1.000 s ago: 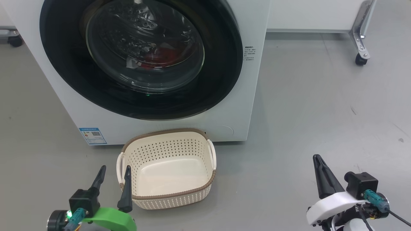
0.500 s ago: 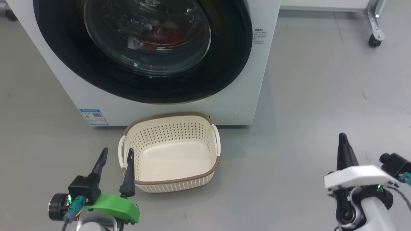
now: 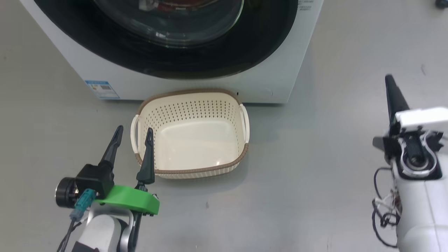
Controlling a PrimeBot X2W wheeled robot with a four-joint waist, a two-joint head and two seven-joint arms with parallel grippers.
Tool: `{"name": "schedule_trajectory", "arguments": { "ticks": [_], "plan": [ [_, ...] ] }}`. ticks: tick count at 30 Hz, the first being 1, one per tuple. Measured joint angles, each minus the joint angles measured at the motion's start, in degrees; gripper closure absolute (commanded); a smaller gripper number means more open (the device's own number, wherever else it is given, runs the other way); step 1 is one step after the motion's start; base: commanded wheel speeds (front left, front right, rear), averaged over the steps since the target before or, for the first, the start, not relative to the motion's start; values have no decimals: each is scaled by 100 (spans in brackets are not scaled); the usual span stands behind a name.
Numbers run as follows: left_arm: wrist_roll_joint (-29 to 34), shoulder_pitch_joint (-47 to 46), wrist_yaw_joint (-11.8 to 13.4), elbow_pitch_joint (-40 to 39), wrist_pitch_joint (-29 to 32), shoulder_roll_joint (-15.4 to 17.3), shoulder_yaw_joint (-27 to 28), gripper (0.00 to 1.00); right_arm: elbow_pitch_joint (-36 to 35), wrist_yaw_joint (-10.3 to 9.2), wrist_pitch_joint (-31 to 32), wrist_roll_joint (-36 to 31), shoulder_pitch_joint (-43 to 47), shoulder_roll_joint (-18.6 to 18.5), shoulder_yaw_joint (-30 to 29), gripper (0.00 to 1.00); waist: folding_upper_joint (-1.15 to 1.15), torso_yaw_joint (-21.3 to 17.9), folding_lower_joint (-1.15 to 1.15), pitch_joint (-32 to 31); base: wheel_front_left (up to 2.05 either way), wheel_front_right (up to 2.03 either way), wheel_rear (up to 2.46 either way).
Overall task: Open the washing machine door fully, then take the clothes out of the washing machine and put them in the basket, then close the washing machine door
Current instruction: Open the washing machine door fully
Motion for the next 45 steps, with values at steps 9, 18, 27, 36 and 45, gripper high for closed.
{"name": "schedule_trajectory", "arguments": {
  "ticks": [9,18,27,36,45],
  "plan": [
    [31,-371,0,-162,0,-49,-80,0,16,-108,1062,1151,-1207,-73,-302,100,0,172,0,636,0,0,0],
    [88,-840,-14,-312,0,-160,-300,0,113,-517,1918,1361,-2381,-621,-233,100,0,385,0,1272,0,0,0],
    [131,-1102,-60,-333,0,-230,-495,0,290,-771,2459,1344,-3182,-929,60,100,0,657,0,1672,0,0,0],
    [131,-1270,-60,-319,-1,-257,-577,0,549,-958,2762,1265,-3798,-1009,326,100,0,925,0,1923,0,0,0],
    [131,-1414,-60,-323,-16,-288,-619,0,884,-969,2805,1236,-4254,-1012,367,100,0,1101,0,2083,0,0,0]
  ]
}}
